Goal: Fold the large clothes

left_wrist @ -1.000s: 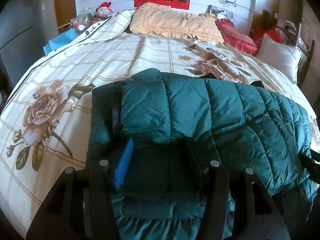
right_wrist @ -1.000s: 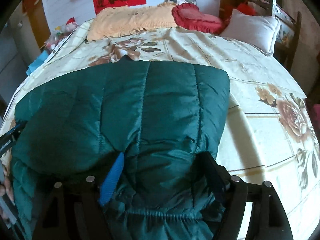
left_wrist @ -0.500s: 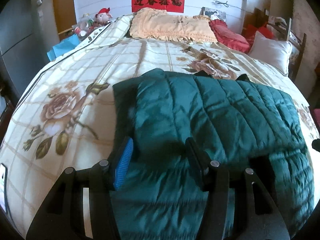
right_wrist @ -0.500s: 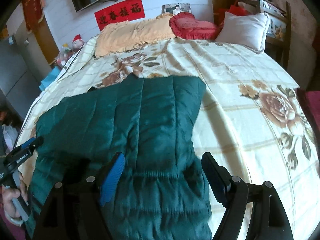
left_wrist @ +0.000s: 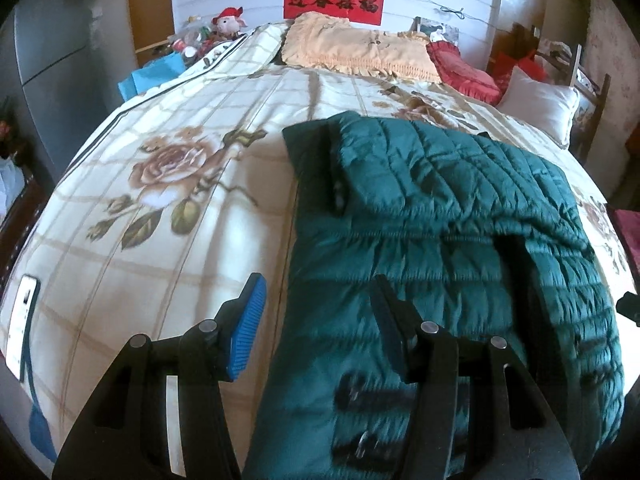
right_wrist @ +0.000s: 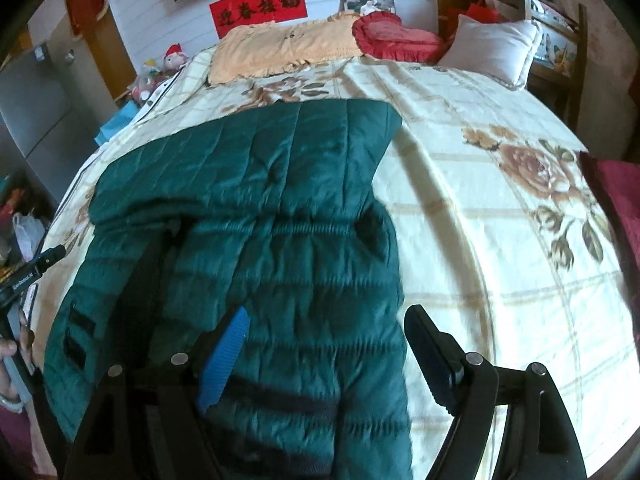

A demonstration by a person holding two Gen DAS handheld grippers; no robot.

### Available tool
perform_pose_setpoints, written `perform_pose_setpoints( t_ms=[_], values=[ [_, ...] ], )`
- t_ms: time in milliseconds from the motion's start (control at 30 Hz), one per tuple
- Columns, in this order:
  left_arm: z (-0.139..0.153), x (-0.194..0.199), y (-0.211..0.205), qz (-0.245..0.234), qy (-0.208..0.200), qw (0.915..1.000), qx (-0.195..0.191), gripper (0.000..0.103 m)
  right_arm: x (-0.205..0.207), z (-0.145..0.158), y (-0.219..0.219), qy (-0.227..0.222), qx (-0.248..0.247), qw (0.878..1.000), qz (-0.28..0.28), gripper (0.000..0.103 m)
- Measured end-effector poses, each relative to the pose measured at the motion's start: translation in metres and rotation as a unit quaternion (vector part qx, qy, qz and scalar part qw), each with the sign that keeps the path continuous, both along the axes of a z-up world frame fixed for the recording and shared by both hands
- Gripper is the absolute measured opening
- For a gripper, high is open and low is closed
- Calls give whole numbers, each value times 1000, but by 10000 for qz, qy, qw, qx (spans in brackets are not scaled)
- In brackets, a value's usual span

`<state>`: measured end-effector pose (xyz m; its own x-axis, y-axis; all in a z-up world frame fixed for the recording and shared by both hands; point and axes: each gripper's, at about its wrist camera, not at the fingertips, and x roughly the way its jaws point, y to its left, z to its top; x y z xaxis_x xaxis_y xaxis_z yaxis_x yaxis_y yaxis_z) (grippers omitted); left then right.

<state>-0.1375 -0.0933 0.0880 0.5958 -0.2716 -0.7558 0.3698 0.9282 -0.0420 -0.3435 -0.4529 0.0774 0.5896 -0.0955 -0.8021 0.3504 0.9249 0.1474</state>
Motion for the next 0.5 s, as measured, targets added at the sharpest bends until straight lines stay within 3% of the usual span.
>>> perform_pose_setpoints(
  t_ms=[500],
  values=[
    [-19, -49, 55, 107, 328, 9994, 20, 54, -58, -17, 18, 252, 165, 9995, 113, 81]
  ],
)
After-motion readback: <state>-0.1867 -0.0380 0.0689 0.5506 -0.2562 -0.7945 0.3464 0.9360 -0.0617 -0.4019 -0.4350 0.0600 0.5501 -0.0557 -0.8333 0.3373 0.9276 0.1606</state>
